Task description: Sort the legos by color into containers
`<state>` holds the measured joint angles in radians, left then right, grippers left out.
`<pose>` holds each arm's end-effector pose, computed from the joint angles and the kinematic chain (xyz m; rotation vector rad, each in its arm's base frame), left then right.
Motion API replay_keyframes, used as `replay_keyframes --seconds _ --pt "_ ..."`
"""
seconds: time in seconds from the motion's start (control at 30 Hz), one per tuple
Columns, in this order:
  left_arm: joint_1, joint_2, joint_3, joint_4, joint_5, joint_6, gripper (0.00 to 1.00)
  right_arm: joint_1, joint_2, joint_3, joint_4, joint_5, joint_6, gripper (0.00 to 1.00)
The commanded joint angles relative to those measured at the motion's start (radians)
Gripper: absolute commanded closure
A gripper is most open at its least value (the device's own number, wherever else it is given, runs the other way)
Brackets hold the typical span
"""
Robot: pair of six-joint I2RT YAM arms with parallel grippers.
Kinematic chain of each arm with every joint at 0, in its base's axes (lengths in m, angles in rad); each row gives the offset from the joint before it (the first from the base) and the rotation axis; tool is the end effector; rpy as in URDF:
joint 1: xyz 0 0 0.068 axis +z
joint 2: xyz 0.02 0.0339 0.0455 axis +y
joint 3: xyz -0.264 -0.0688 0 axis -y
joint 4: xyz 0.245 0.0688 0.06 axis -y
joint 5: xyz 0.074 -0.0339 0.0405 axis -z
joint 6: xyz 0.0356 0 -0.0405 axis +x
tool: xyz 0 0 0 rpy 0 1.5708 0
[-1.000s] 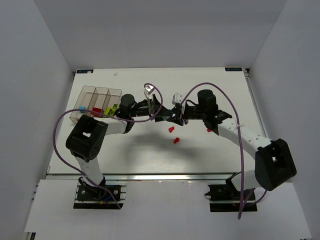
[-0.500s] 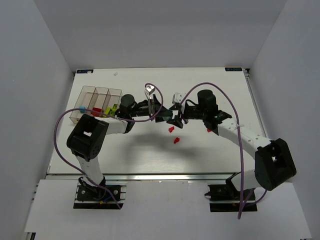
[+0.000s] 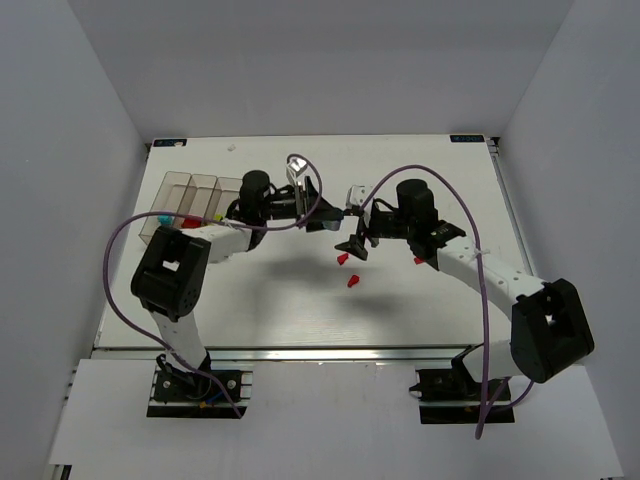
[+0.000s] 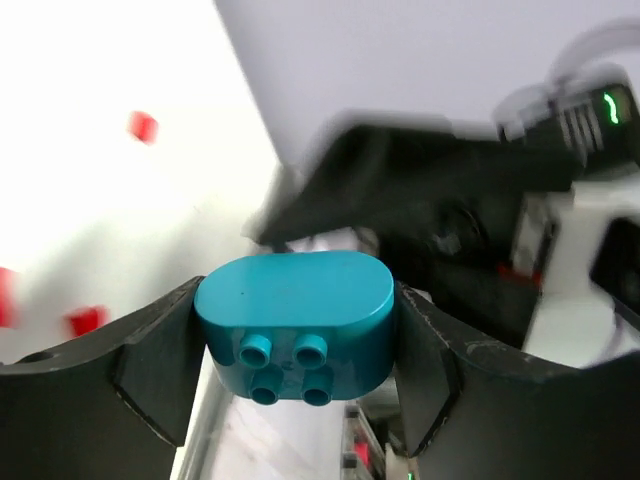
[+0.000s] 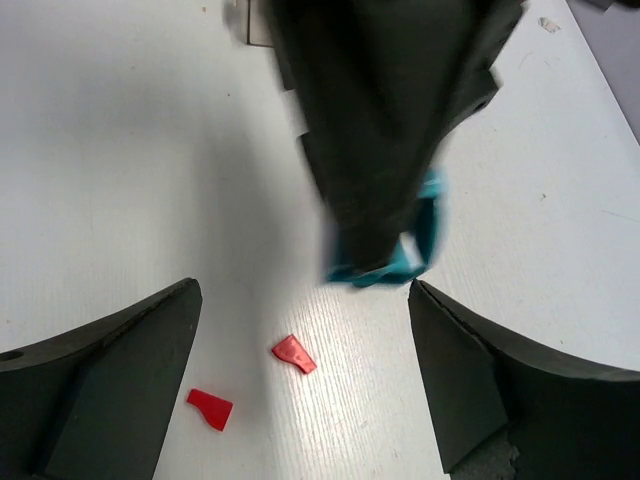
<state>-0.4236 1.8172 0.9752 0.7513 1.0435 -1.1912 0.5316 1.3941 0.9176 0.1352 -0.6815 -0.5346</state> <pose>0.3373 -0.1858 0.2184 0.2080 2.0806 -1.9573 0.2598 0.1788 0.2803 -1.3225 1.3411 0.6459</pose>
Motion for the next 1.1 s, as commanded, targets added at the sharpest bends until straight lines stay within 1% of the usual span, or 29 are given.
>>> replay_keyframes --seconds 0.0,0.03,0.07,0.1,0.13,0.17,0.2,0.23,0.27,0.33,0.37,0.4,0.43,0.47,0.5,0.53,0.57,0.63,0.7,0.83,0.97,1.0,1.07 --pt "0.055 -0.068 0.193 -0.539 -0.117 0.331 0.96 -0.016 -0.063 0.006 -0.031 0.02 -0.036 0.11" --pt "0.065 -0.064 0.245 -0.646 -0.216 0.47 0.96 -0.021 -0.075 0.0 -0.029 0.028 -0.038 0.11" --pt "0.084 -0.061 0.351 -0.74 -0.28 0.52 0.96 -0.03 -0.081 -0.002 -0.026 0.031 -0.038 0.11" --pt "0.098 -0.053 0.384 -0.877 -0.322 0.554 0.97 -0.044 -0.086 -0.009 -0.023 0.045 -0.039 0.11" --pt "0.115 -0.047 0.413 -0.923 -0.392 0.588 0.98 -0.048 -0.095 -0.011 -0.02 0.049 -0.041 0.11" --pt "0.146 -0.045 0.466 -0.969 -0.431 0.607 0.98 -0.061 -0.098 -0.013 -0.017 0.048 -0.036 0.11" --pt "0.161 -0.044 0.489 -1.041 -0.469 0.623 0.99 -0.073 -0.101 -0.014 -0.014 0.057 -0.033 0.11" --pt "0.175 -0.047 0.508 -1.079 -0.559 0.663 1.0 -0.085 -0.102 -0.013 -0.006 0.06 -0.018 0.11" --pt "0.202 -0.048 0.525 -1.143 -0.597 0.679 1.0 -0.091 -0.102 -0.01 -0.005 0.063 -0.008 0.11" --pt "0.232 -0.056 0.557 -1.205 -0.673 0.729 1.0 -0.108 -0.101 0.001 -0.003 0.077 0.016 0.11" --pt "0.246 -0.058 0.566 -1.234 -0.759 0.748 1.0 -0.111 -0.098 0.004 -0.002 0.079 0.024 0.11" --pt "0.275 -0.062 0.582 -1.298 -0.811 0.765 1.0 -0.116 -0.098 0.006 -0.003 0.08 0.03 0.11" --pt "0.29 -0.07 0.586 -1.32 -0.864 0.795 1.0 -0.125 -0.098 0.006 0.0 0.08 0.041 0.11" --pt "0.302 -0.091 0.588 -1.336 -0.964 0.815 1.0 -0.127 -0.098 0.007 0.0 0.08 0.045 0.11" --pt "0.331 -0.104 0.588 -1.363 -1.015 0.832 1.0 -0.134 -0.096 0.009 0.0 0.08 0.048 0.11" --pt "0.345 -0.116 0.589 -1.372 -1.072 0.876 1.0 -0.137 -0.089 0.01 -0.002 0.083 0.05 0.11" --pt "0.356 -0.133 0.592 -1.395 -1.174 0.896 1.0 -0.142 -0.087 0.012 -0.003 0.085 0.057 0.11" --pt "0.387 -0.153 0.567 -1.394 -1.267 0.926 1.0 -0.143 -0.081 0.013 -0.005 0.074 0.059 0.11" --pt "0.408 -0.17 0.542 -1.382 -1.379 0.923 1.0 -0.143 -0.076 0.017 -0.008 0.065 0.064 0.11" --pt "0.492 -0.136 0.539 -1.394 -1.45 0.877 0.99 -0.148 -0.081 0.015 -0.008 0.051 0.071 0.11" --pt "0.562 -0.119 0.542 -1.385 -1.438 0.776 1.0 -0.15 -0.086 0.014 -0.006 0.036 0.076 0.11" --pt "0.574 -0.116 0.545 -1.385 -1.442 0.716 1.0 -0.151 -0.089 0.013 -0.006 0.034 0.079 0.11" --pt "0.612 -0.107 0.537 -1.362 -1.419 0.667 1.0 -0.151 -0.093 0.013 -0.006 0.031 0.078 0.11"
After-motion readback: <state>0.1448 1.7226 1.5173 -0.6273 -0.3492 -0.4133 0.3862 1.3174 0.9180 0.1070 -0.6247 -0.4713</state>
